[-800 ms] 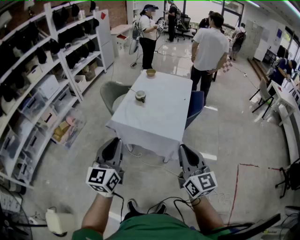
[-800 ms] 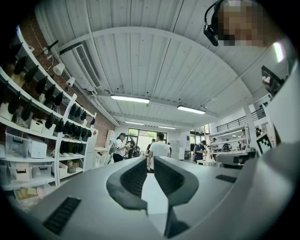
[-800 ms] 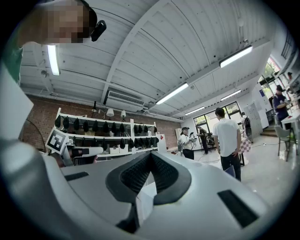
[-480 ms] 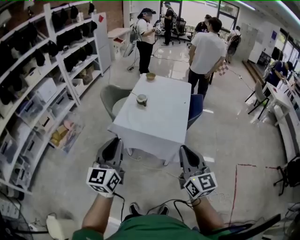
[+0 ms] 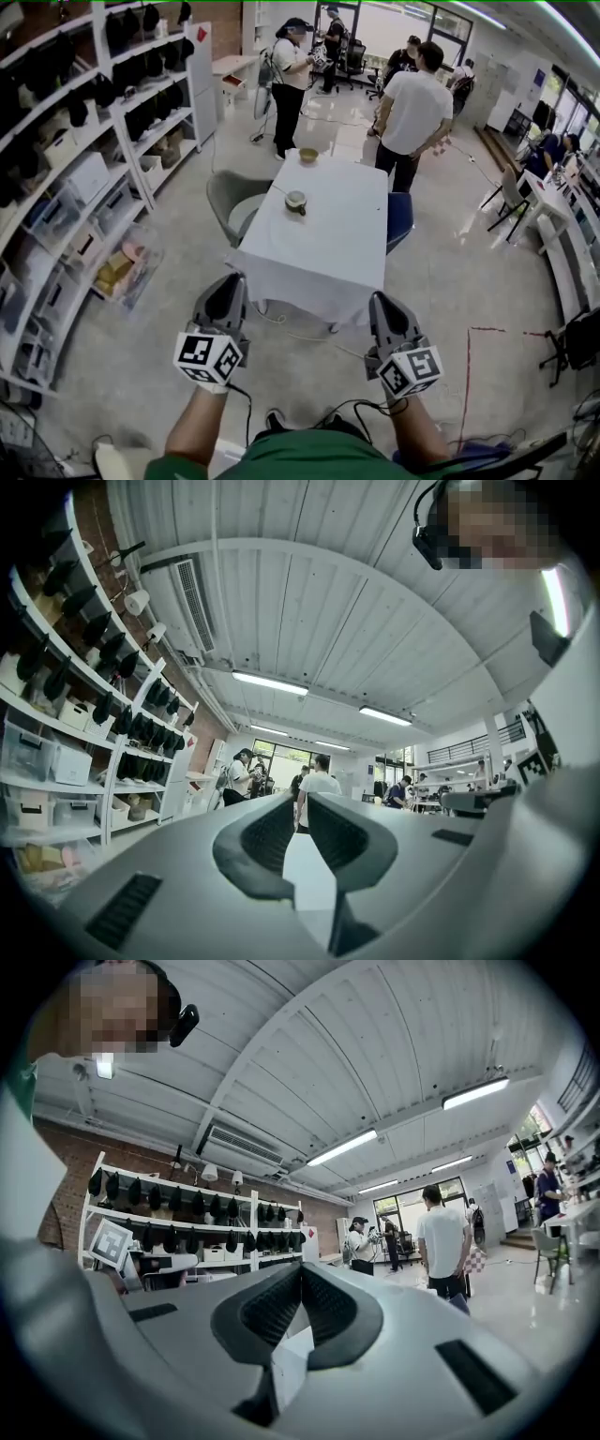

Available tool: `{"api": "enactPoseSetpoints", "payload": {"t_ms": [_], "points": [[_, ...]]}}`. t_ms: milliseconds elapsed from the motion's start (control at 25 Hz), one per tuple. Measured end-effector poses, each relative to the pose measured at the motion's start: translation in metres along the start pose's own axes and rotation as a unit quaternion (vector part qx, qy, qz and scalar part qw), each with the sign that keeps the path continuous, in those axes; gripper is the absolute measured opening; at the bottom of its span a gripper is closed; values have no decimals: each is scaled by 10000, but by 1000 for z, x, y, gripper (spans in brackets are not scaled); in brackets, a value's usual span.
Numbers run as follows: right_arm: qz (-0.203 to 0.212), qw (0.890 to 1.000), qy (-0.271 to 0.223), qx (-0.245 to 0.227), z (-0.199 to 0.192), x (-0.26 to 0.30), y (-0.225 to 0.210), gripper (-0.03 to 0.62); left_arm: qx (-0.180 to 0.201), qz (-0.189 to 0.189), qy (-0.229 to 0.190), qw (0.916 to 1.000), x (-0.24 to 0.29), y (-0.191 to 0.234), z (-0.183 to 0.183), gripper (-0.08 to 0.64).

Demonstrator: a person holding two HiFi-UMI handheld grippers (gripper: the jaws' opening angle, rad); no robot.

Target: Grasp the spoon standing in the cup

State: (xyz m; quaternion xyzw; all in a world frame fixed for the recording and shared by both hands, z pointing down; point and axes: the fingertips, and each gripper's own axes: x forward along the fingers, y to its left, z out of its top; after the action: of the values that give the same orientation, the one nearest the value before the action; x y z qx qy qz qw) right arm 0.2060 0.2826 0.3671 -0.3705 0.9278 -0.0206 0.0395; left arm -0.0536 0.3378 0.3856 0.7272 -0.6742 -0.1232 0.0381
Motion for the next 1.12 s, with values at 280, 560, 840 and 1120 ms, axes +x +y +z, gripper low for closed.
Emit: {"api": "enactPoseSetpoints", "payload": {"t_ms": [280,560,840,1120], "points": [[-200,9997,59,97,-5,33,15,23,-223,-7,80,9997,1,47,-3,59],[27,9996,45,282,-14,79,-2,23,-115,269,86,9995,24,71,-1,58],[349,9976,-89,584,-16,139,-59,23,97,500,111,9986,96,68,3,59],[564,9953,-45,785,-20,190,-144,23,168,593,172,9979,188,38,-8,59]]}}
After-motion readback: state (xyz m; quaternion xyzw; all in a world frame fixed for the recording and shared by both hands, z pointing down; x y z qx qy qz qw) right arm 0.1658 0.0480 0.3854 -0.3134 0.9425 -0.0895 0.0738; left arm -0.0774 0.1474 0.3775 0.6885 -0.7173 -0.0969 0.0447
